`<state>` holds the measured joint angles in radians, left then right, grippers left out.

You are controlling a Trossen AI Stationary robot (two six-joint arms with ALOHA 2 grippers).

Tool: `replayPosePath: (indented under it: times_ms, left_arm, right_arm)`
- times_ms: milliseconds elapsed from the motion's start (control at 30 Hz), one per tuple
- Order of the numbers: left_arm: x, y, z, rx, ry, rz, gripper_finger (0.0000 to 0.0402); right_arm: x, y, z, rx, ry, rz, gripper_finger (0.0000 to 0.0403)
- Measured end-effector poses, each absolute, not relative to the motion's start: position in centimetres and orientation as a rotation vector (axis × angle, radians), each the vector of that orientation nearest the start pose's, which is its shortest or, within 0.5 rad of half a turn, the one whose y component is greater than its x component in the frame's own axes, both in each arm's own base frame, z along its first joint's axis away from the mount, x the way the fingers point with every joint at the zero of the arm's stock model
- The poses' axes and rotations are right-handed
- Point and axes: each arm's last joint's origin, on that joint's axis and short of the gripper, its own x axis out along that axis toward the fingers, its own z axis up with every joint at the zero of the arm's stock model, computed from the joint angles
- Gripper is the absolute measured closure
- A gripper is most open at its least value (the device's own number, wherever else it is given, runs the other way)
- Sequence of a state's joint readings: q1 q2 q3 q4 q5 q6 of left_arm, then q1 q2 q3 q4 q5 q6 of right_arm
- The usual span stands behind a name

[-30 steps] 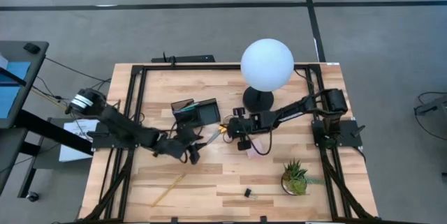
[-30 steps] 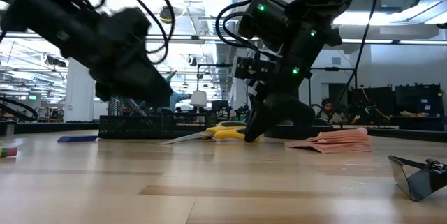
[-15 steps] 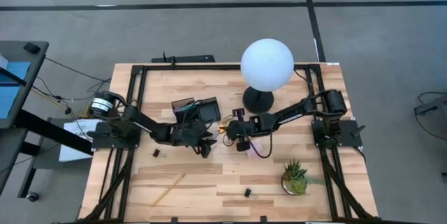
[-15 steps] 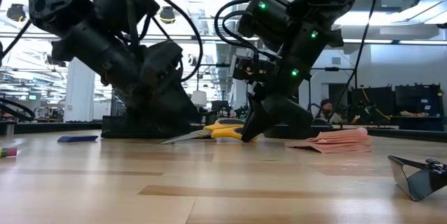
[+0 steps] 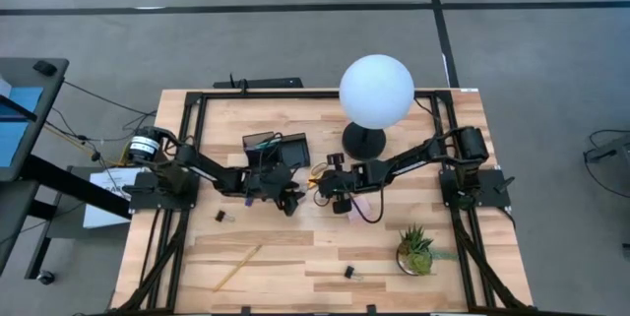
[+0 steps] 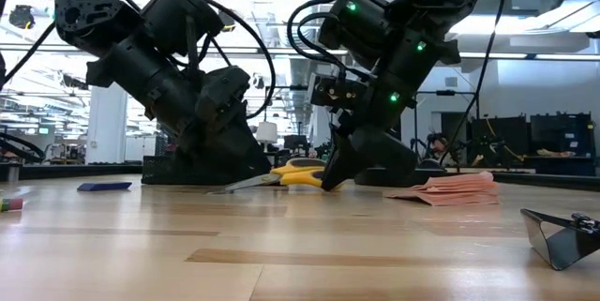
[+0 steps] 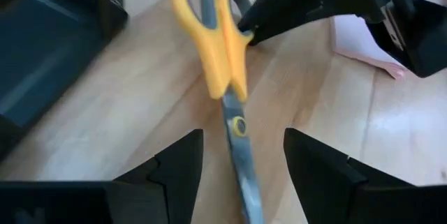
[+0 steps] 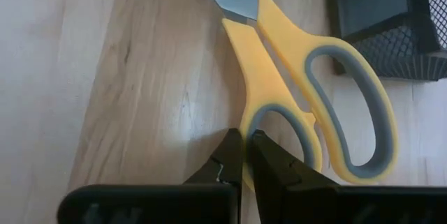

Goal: Pick and place office supplies into organizer
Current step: Put the yellow scissors into the black desk organizer

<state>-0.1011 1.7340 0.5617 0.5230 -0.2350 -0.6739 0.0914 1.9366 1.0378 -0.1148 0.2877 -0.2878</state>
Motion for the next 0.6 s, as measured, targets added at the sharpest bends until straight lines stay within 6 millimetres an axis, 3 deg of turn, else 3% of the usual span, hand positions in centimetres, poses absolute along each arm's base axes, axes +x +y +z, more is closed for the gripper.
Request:
replayPosePath:
  times_ms: [300, 600]
  left_arm:
    - [28.86, -2.35, 10.28, -0.583, 0.586, 0.305, 0.0218]
    - [28.91, -2.30, 10.35, -0.554, 0.574, 0.313, 0.0322]
  right_arm:
    - [36.95, 2.58, 11.86, -0.443, 0.949, -0.045, 0.0395]
    - [36.95, 2.81, 11.89, -0.448, 0.946, -0.040, 0.0395]
